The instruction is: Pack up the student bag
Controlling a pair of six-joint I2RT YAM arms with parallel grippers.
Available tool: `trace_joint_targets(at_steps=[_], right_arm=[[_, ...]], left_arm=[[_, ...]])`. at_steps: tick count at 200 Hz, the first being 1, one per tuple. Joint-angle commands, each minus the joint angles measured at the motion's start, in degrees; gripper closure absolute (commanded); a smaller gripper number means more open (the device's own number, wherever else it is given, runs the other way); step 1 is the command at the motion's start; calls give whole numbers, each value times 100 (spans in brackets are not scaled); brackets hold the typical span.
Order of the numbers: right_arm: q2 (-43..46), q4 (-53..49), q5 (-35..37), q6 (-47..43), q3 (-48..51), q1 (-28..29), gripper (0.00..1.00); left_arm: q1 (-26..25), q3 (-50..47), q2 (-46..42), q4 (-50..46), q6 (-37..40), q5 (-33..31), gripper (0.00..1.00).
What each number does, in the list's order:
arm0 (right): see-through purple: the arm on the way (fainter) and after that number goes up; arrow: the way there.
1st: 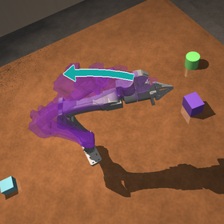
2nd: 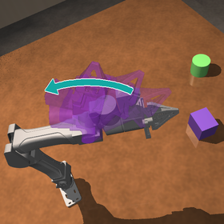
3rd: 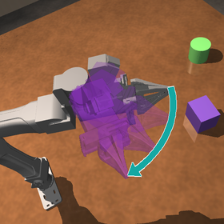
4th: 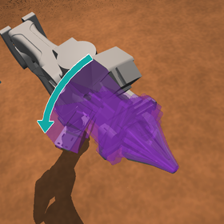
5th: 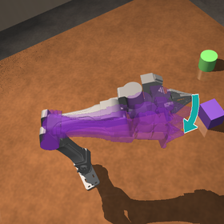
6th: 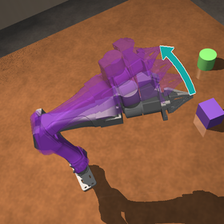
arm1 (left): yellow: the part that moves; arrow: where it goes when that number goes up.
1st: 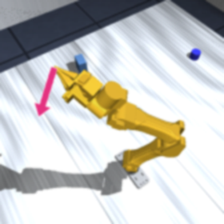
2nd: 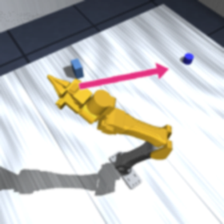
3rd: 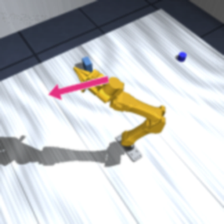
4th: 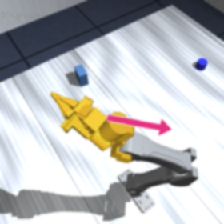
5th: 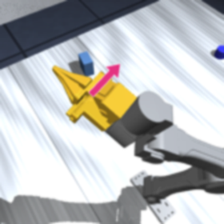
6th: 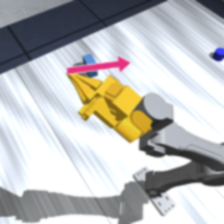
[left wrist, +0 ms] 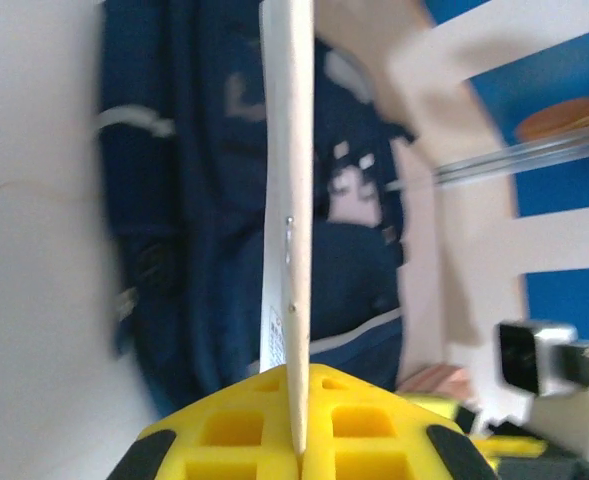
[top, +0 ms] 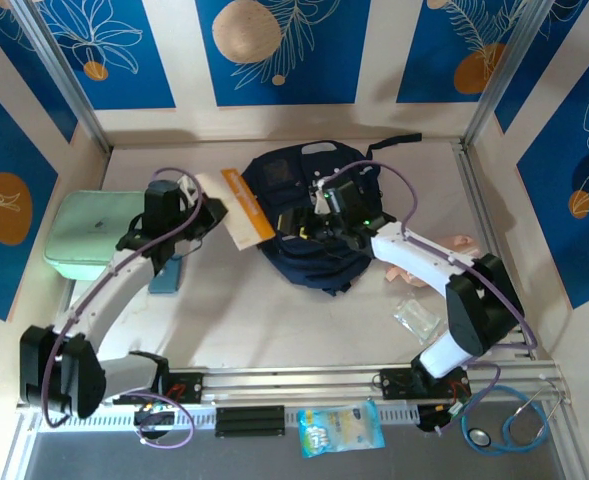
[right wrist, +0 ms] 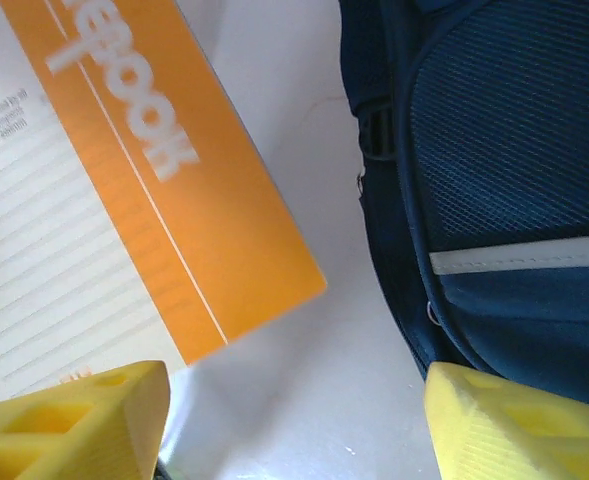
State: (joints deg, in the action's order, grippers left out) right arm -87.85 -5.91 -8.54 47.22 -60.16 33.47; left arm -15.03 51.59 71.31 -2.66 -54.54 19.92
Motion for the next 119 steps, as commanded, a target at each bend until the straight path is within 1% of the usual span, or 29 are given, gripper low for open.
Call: trace_joint_targets(at_steps=[1, 17, 32, 48, 73, 90, 119], right_arm=[[406, 970, -690, 697, 489, -154, 22], [474, 1645, -1089, 1233, 789, -340, 19], [428, 2384, -1389, 1766, 1018, -469, 18], [329, 3027, -1525, 2214, 1192, -530, 17], [88, 3610, -1633, 2742, 1252, -574, 18], [-121, 3949, -1661, 3022, 1228, -578, 20], [-374, 4326, -1602, 3278, 1142, -574, 22]], left_arm=[[-100, 122, 426, 1783, -1151, 491, 100], [-275, 123, 718, 2491, -1667, 370, 100], [-450, 229, 973, 2772, -1845, 333, 100], [-603, 255, 1183, 3077, -2025, 296, 100], [-790, 189, 1364, 3416, -2243, 240, 100], [-822, 134, 1458, 3649, -2388, 265, 100], [-864, 71, 1527, 3868, -2552, 327, 100]])
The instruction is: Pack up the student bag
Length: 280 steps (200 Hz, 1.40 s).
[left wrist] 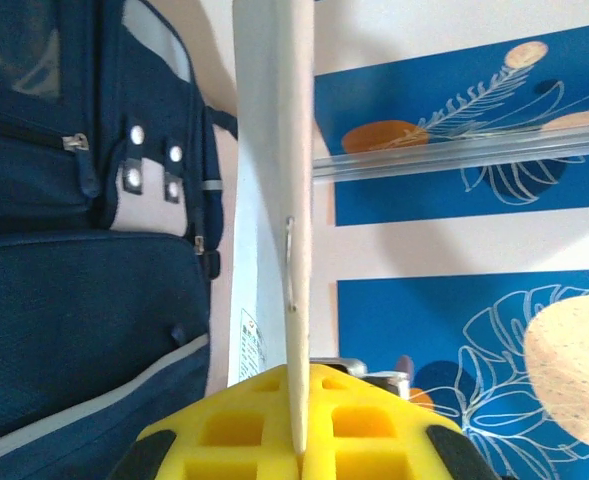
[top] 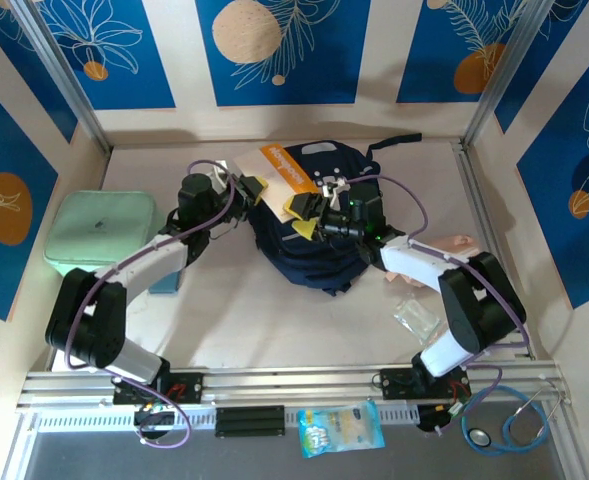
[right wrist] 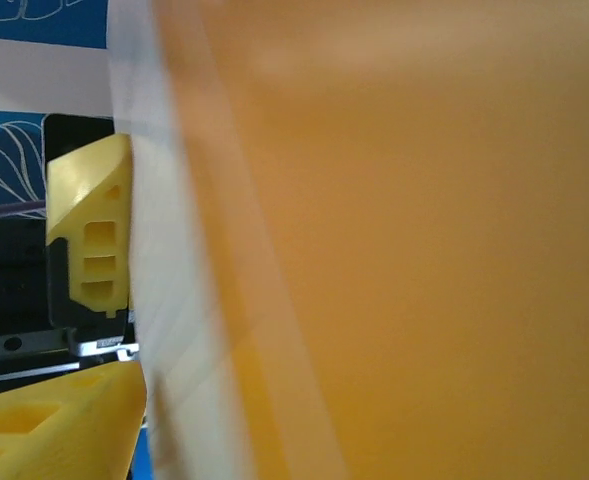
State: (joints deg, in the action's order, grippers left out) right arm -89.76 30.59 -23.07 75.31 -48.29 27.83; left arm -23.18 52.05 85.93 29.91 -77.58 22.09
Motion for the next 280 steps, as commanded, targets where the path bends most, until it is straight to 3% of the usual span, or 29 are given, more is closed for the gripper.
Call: trace_joint_targets(at_steps=[1, 94, 171, 189, 201, 216, 235, 257, 280], right_arm=[[-188, 685, -147, 473, -47, -8, 22], [-100, 1097, 116, 391, 149, -109, 46], [46, 408, -94, -198, -98, -287, 82], [27, 91, -210, -447, -236, -320, 94], [84, -123, -256, -640, -260, -361, 100], [274, -486, -174, -957, -219, -450, 100], [679, -1286, 105, -1490, -181, -630, 100], [1171, -2218, 504, -2138, -145, -952, 100], [1581, -2838, 477, -2483, -66, -1510, 100]], left_arm=[[-47, 25, 60, 608, -244, 111, 100], [-42, -139, -183, -23, 23, 2, 100], [-2, -202, -232, -787, 566, 214, 100], [-2, -56, -257, -1324, 976, 332, 93], [-2, 96, -327, -1916, 1431, 261, 81], [-3, 292, -446, -2697, 2114, 25, 66], [-65, 518, -548, -3518, 3031, -423, 64], [-395, 1003, -387, -4500, 4130, -1136, 53], [-893, 1634, 76, -5096, 4947, -1660, 40]])
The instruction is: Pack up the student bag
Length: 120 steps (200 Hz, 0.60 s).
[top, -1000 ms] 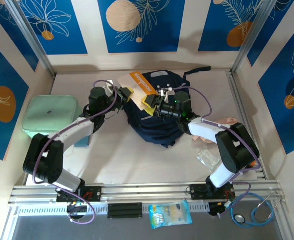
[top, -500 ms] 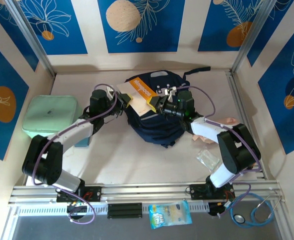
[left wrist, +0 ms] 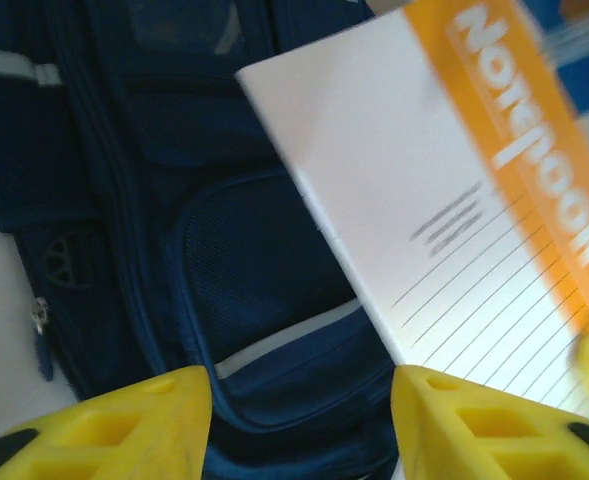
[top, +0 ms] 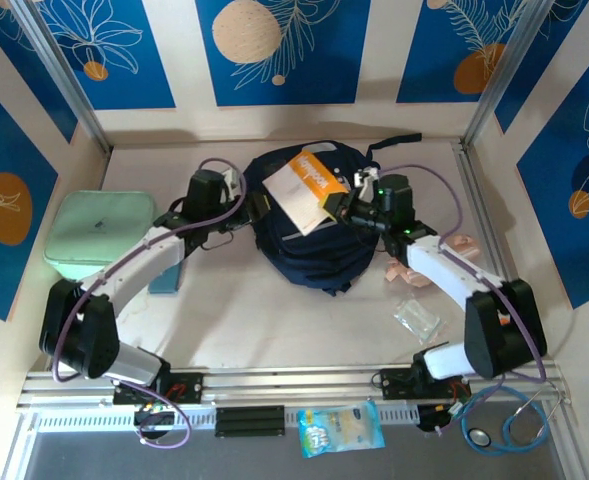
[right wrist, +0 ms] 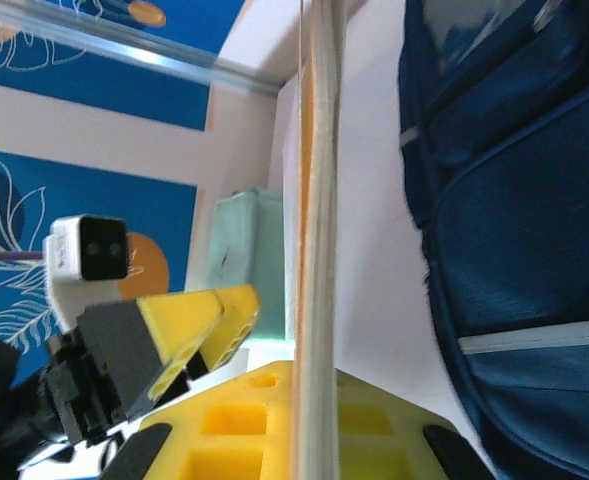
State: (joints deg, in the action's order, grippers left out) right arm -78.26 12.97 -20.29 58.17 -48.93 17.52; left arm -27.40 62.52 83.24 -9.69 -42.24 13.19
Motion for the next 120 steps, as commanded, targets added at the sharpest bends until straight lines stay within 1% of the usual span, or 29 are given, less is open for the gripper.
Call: trace_joint_targets(at_steps=[1, 12, 26, 48, 67, 92, 120], right_arm=[[446, -1103, 200, -780, 2, -500, 100], [655, -1379, 231, -893, 44, -755, 100], [936, -1764, 356, -1040, 56, -1027, 100], [1405, -2345, 802, -1250, 107, -1325, 100], [1680, -2677, 1070, -1350, 176, -1577, 100], [1874, -2738, 902, -1283, 380, -1918, 100], [1936, -2842, 821, -1249, 455, -2117, 100]], left_arm=[[-496, 613, 370, -1147, 1443, -785, 40], [-746, 854, 622, -1247, 1767, -912, 33], [-1013, 1180, 971, -1349, 2155, -991, 26], [-1393, 1734, 1555, -1612, 2764, -1211, 20], [-1658, 2288, 2102, -1943, 3316, -1393, 19], [-1937, 3055, 2879, -2500, 3896, -1810, 20], [-2100, 3653, 3479, -2834, 4294, -1934, 21]])
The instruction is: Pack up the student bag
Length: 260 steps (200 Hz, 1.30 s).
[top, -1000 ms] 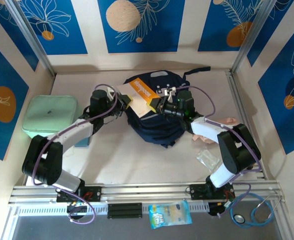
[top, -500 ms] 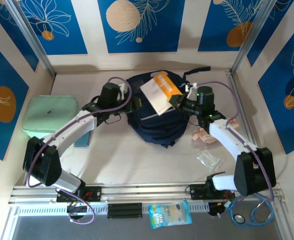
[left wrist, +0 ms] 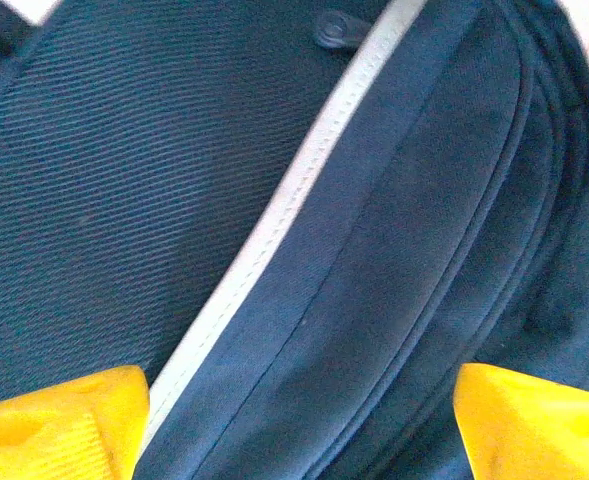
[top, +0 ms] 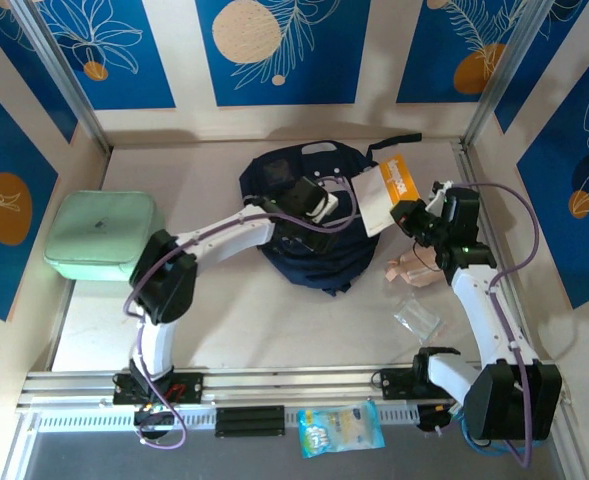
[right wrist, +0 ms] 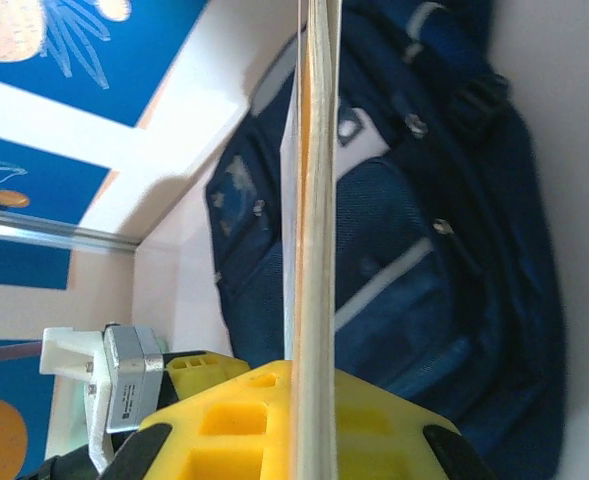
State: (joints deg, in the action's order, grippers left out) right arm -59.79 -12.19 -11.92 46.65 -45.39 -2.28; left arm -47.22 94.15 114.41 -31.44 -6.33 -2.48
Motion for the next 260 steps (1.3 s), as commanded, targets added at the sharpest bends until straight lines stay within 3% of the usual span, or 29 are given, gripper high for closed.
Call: trace_joint_targets(at_steps=[1, 67, 159, 193, 234, 260], right_arm=[[85, -327, -18, -96, 101, -143, 100], [196, -135, -220, -104, 200, -246, 100], [170, -100, -223, 33, 318, -387, 100], [195, -161, -196, 114, 341, -422, 100], [465, -356, 111, 222, 431, -499, 100], [920, -346, 391, 292, 626, -618, 100]], left_arm=[[-119, 508, 380, -669, 708, -367, 21], [-211, 1328, 1123, -1243, 833, -544, 24], [-485, 1810, 1566, -1694, 1013, -1582, 37], [-635, 2332, 1867, -2032, 1161, -2330, 56], [-635, 2245, 1477, -1795, 1080, -2121, 82], [-630, 2125, 1115, -1618, 1120, -2070, 89]])
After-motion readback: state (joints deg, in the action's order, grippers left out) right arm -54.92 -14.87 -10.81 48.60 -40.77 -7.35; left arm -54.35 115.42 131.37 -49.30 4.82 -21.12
